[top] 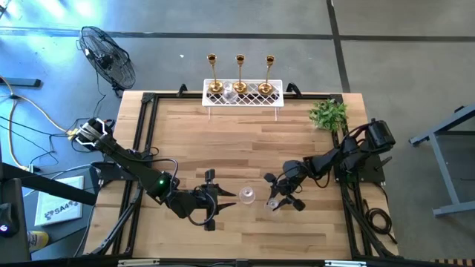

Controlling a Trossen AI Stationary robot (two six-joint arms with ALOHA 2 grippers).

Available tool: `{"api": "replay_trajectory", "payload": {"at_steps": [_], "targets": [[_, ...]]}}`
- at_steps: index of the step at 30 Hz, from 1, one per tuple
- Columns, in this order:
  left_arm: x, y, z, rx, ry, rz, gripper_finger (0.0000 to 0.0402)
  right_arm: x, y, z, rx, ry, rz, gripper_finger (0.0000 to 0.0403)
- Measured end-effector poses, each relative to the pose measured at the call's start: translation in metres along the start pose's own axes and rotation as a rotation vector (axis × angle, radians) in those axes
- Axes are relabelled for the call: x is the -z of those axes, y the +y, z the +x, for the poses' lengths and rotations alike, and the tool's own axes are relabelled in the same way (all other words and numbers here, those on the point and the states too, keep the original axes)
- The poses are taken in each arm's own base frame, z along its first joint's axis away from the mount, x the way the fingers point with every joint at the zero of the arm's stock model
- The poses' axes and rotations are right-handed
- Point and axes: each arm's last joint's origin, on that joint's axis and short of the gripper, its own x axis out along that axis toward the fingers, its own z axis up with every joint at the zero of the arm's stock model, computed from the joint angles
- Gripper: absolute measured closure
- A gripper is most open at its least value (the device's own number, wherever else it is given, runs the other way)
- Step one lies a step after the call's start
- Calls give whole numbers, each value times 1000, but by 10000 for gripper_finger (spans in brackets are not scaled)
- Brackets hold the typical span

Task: Pick & Place candle stick holders
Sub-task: Put the right glass candle holder on the shelf

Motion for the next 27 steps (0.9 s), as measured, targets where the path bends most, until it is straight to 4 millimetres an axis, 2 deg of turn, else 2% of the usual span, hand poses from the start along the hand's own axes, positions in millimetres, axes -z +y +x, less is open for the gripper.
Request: {"api": "replay_trajectory", "payload": {"at_steps": [6, 15, 22, 27], "targets": [[0, -1, 0, 23, 5, 0, 293, -3, 1, -1, 3, -16, -41, 283], [0, -1, 0, 27, 2, -9, 293, -23, 1, -15, 80, -78, -104, 283], [0, -1, 0, 27, 0, -15, 293, -48, 0, -41, 228, -151, -111, 283], [0, -1, 0, 22, -1, -74, 293, -67, -2, -67, 320, -242, -153, 283]]}}
